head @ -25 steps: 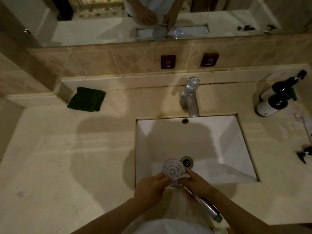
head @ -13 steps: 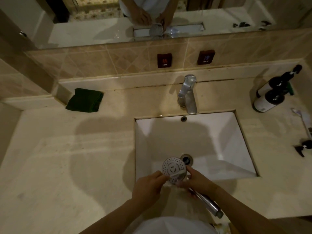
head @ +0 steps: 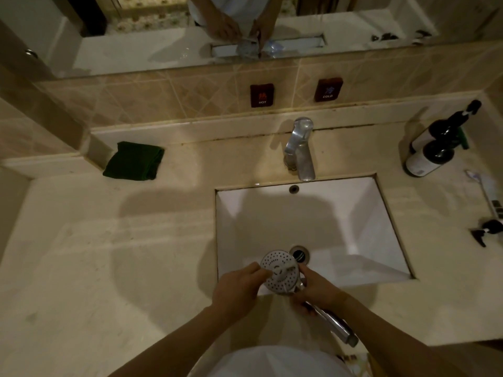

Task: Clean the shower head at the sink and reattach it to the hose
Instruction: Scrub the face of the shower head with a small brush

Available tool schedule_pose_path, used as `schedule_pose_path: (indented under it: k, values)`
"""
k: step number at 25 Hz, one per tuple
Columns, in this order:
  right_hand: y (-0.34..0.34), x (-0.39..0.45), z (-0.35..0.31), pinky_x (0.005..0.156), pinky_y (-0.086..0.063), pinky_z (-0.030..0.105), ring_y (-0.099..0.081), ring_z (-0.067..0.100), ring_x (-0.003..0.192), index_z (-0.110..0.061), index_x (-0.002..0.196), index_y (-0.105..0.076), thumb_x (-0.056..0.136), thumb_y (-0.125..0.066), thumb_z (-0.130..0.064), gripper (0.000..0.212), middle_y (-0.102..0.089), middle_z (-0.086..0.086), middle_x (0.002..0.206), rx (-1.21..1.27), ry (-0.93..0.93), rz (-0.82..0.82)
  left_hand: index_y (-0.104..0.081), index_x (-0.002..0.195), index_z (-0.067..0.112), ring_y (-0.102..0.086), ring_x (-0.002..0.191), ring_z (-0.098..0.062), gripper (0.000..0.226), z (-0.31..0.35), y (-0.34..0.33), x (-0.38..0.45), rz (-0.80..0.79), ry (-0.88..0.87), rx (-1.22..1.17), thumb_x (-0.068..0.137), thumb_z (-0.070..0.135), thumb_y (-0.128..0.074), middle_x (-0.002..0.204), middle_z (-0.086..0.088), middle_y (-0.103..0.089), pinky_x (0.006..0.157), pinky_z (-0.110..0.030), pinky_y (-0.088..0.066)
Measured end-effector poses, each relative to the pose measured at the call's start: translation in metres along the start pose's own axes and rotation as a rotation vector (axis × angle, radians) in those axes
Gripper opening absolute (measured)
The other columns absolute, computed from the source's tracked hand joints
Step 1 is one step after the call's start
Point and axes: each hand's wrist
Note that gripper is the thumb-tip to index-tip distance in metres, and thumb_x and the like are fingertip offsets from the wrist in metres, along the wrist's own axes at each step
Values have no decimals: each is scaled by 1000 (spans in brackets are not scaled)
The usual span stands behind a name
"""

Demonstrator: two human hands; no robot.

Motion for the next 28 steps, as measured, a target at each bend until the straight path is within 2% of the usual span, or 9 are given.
schedule_pose_path:
  k: [3,7,9,11,15,20,23,25,28]
  values:
    - [0,-2,0,46,-52,31,-60,19,50,-27,145,-30,76,-63,8,84,-60,11,117,9,4,-1,-55,113,39,-63,62,-9,36,-3,-1,-8,-110,-151,67,82,20,-59,102,13,-65,42,-21,-50]
    - [0,-1,-1,48,-52,32,-59,19,52,-28,147,-30,74,-63,9,88,-58,12,117,25,-21,-12,-62,107,33,-62,56,-7,39,-9,14,2,-73,-159,41,73,19,-72,94,12,-67,40,-14,-36]
    - [0,0,-1,49,-53,32,-60,18,52,-28,147,-30,76,-64,7,86,-58,9,119,15,-7,-3,-58,111,37,-62,59,-6,43,-11,10,-1,-121,-225,100,73,20,-71,99,13,-66,39,-15,-41]
    - [-1,-1,-1,49,-54,33,-60,18,52,-27,148,-29,76,-65,5,87,-59,9,120,19,-7,-1,-53,116,38,-61,59,-7,44,-13,9,-6,-131,-172,90,79,19,-66,99,12,-66,40,-20,-48]
    - [-1,-2,-1,51,-55,34,-62,21,57,-30,150,-25,75,-67,1,91,-57,9,122,13,2,-13,-54,113,36,-59,55,-7,50,-15,8,-11,-169,-241,96,70,17,-70,92,12,-64,36,-18,-44]
    - [0,-8,-10,48,-53,25,-65,8,53,-22,148,-30,79,-63,10,83,-60,7,114,29,-2,-11,-56,114,39,-60,60,-6,36,-13,4,-27,-119,8,4,81,23,-60,93,14,-61,44,-18,-39]
    - [-3,-12,-8,58,-60,35,-73,18,66,-20,139,-35,75,-65,18,80,-66,19,112,219,3,8,-56,119,37,-62,79,-4,30,1,2,-36,-72,243,-170,93,26,-48,101,14,-58,60,-21,-49]
    - [-6,-11,-6,66,-61,42,-73,25,75,-22,137,-30,74,-71,9,81,-65,20,116,235,8,56,-56,116,37,-61,78,-3,26,2,-1,-35,-26,296,-205,93,27,-49,98,14,-58,59,-17,-47]
    - [-9,-7,-7,75,-61,44,-68,24,95,-26,134,-33,70,-77,-14,79,-63,11,120,-50,30,151,-57,115,34,-59,71,-7,25,-2,-2,-35,10,326,-200,93,25,-50,95,12,-59,57,-18,-45]
Point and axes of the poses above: each hand's wrist, its own x-axis towards the middle knuckle, its own y-axis out of the back of the hand, z = x × y
